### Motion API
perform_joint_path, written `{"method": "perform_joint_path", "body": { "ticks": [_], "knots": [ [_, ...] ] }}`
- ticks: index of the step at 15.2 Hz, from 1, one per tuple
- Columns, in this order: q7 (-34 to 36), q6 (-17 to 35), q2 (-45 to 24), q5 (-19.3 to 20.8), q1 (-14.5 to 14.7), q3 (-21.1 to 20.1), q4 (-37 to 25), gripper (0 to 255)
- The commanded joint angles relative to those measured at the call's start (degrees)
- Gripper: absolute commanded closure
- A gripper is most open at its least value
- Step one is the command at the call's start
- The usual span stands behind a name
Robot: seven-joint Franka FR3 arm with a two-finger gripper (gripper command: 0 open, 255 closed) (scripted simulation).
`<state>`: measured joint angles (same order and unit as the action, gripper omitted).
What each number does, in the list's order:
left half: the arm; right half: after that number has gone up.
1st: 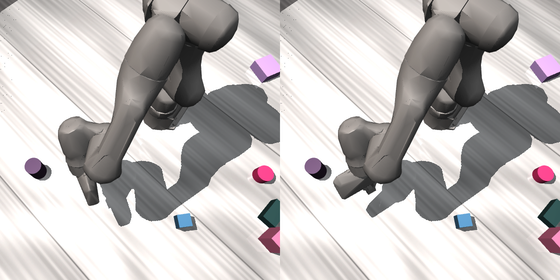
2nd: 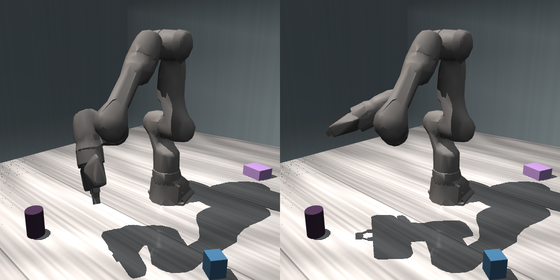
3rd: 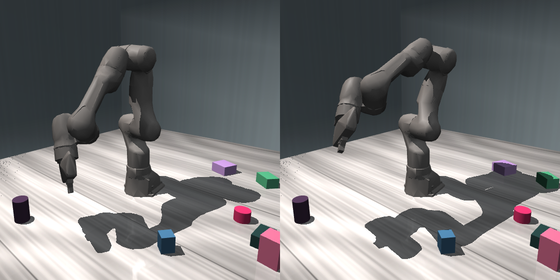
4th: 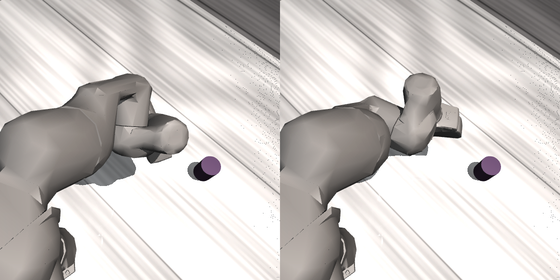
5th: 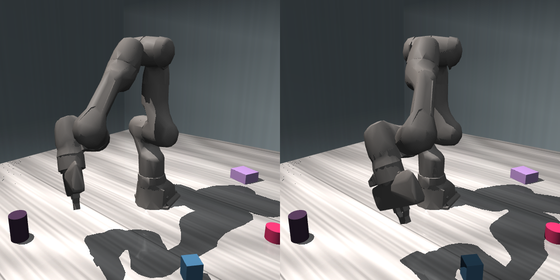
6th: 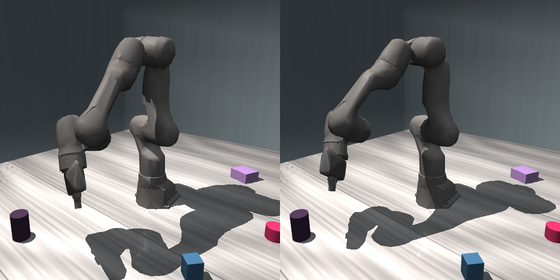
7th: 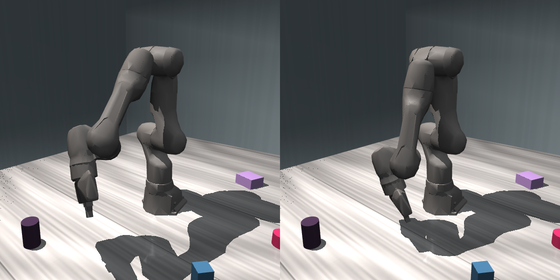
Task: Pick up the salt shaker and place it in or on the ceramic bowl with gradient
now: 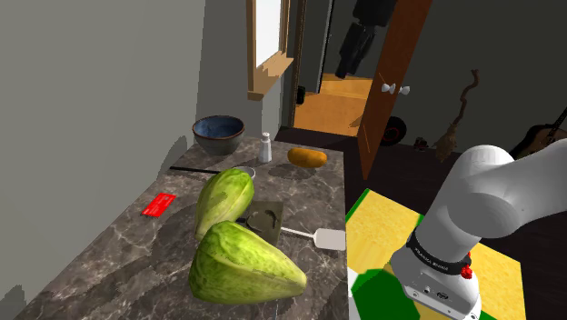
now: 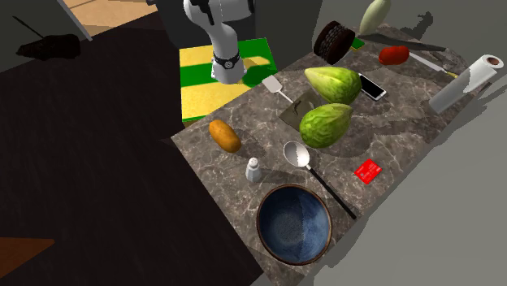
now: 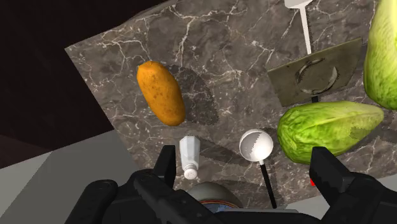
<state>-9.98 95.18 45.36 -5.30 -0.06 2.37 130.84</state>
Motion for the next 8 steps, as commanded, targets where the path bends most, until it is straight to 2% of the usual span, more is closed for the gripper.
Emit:
{"method": "perform_joint_path", "body": {
  "ticks": [1,8],
  "knots": [
    [0.0,0.0,0.0,0.0,0.0,0.0,0.0,0],
    [-1.75,14.14,-8.76,-0.5,0.32,0.31,4.67,0]
  ]
}}
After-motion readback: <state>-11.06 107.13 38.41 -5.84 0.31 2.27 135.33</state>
